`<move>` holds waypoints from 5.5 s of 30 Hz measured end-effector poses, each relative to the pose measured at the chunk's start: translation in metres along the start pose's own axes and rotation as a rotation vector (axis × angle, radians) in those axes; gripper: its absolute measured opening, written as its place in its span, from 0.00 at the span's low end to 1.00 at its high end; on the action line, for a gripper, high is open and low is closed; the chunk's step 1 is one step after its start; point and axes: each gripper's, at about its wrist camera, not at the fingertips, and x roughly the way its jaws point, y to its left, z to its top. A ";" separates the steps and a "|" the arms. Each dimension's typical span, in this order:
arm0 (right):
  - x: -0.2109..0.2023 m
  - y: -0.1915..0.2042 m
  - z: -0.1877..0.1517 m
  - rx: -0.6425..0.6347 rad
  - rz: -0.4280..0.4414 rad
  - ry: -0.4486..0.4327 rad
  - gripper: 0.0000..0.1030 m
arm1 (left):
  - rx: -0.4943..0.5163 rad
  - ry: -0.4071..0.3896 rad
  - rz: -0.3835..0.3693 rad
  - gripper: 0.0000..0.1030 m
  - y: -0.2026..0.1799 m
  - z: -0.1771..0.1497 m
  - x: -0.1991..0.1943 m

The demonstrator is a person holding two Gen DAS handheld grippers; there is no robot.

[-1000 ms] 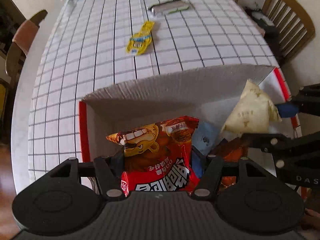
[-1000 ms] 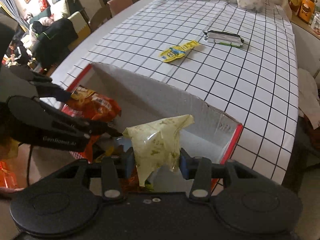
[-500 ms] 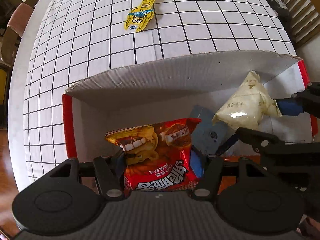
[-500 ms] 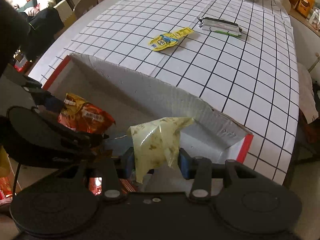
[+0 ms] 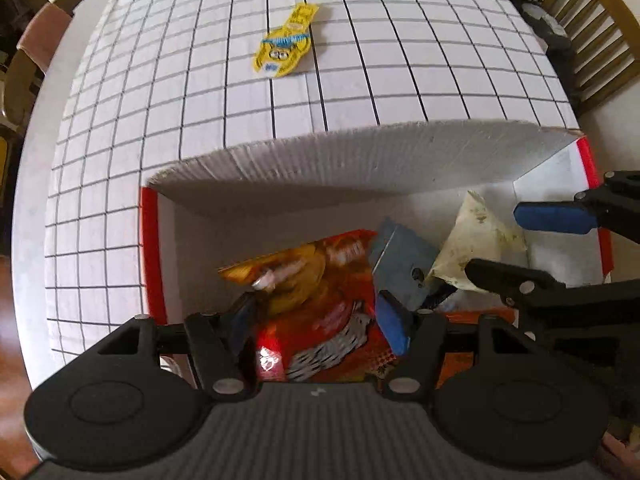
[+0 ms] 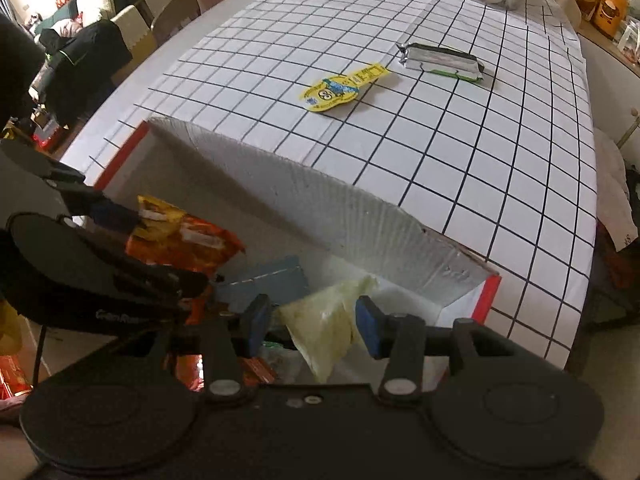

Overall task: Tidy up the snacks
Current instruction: 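Lower both packets into the white box and open both tools, then withdraw both tools from the box toward the yellow stick and silver packet, then grasp the yellow Minions stick with the left tool while the right tool grasps the silver foil packet, then carry the yellow stick with the left tool while the right tool carries the silver packet over the box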

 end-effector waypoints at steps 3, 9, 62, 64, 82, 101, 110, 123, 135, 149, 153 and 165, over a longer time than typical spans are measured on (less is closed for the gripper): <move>-0.007 0.000 -0.001 0.006 0.014 -0.016 0.48 | 0.006 -0.035 -0.002 0.65 0.000 -0.001 -0.011; -0.026 -0.003 -0.001 0.022 0.037 -0.053 0.52 | 0.018 -0.113 0.007 0.66 0.000 -0.003 -0.034; 0.023 -0.102 0.198 -0.387 -0.013 -0.172 0.91 | 0.160 -0.304 -0.015 0.81 0.049 0.178 -0.003; 0.039 -0.108 0.208 -0.410 -0.023 -0.150 0.91 | 0.168 -0.273 -0.027 0.81 0.049 0.184 0.009; 0.146 -0.124 0.258 -0.579 -0.098 0.007 0.82 | 0.229 -0.094 -0.061 0.81 0.047 0.213 0.089; 0.173 -0.135 0.263 -0.415 -0.018 0.071 0.72 | 0.281 -0.103 -0.045 0.81 0.038 0.213 0.116; 0.160 -0.118 0.239 -0.323 -0.056 0.051 0.43 | 0.266 -0.107 -0.096 0.58 0.042 0.205 0.110; 0.127 -0.119 0.188 -0.038 -0.086 0.033 0.40 | 0.192 -0.090 -0.083 0.49 0.056 0.193 0.101; 0.055 -0.114 0.160 0.073 -0.072 -0.053 0.40 | 0.130 -0.128 -0.063 0.49 0.076 0.188 0.056; -0.042 -0.091 0.141 0.094 -0.067 -0.189 0.40 | 0.097 -0.295 -0.045 0.49 0.059 0.162 -0.038; -0.062 -0.082 0.129 0.095 -0.047 -0.205 0.40 | 0.106 -0.304 -0.039 0.49 0.049 0.144 -0.057; -0.093 -0.048 0.081 0.076 -0.013 -0.208 0.40 | 0.118 -0.295 -0.058 0.49 0.033 0.083 -0.094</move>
